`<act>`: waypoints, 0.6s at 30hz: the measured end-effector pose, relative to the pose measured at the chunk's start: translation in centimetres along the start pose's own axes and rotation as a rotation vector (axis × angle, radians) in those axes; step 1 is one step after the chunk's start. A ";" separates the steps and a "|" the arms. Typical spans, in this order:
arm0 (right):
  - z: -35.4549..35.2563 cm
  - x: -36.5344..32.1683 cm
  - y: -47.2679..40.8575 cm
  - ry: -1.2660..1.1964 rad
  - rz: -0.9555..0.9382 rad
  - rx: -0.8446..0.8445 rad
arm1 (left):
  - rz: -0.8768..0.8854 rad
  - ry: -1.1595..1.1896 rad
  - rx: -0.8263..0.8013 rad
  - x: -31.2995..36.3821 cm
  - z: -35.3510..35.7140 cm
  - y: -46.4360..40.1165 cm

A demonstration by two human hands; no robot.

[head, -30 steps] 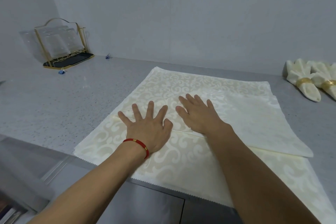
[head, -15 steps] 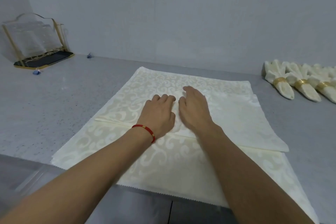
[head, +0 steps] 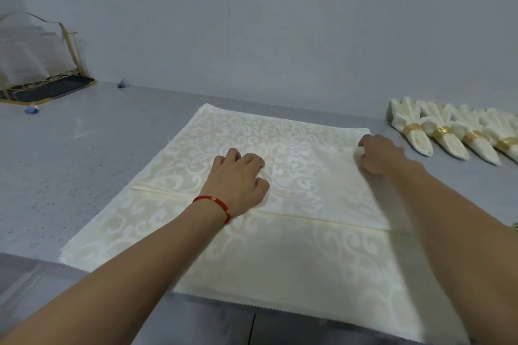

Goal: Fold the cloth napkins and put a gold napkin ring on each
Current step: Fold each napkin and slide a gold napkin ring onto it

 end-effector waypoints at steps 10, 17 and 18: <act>-0.3 -5.6 12.4 0.090 -0.433 0.617 | -0.012 -0.005 -0.014 -0.1 0.2 -0.2; 2.4 -10.9 17.9 -0.116 -0.624 0.417 | -0.009 0.028 -0.025 -0.1 0.0 0.0; 2.9 -11.0 18.0 -0.143 -0.648 0.409 | -0.007 0.030 -0.022 -0.1 0.1 0.0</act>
Point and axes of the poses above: each hand's wrist, its own y-axis away from the middle knuckle, its own z-axis out of the palm, x = y × z, the point moved 2 cm from there along -y, towards the middle knuckle, and after that the axes turned 9 degrees about -x, right-handed, at the moved point
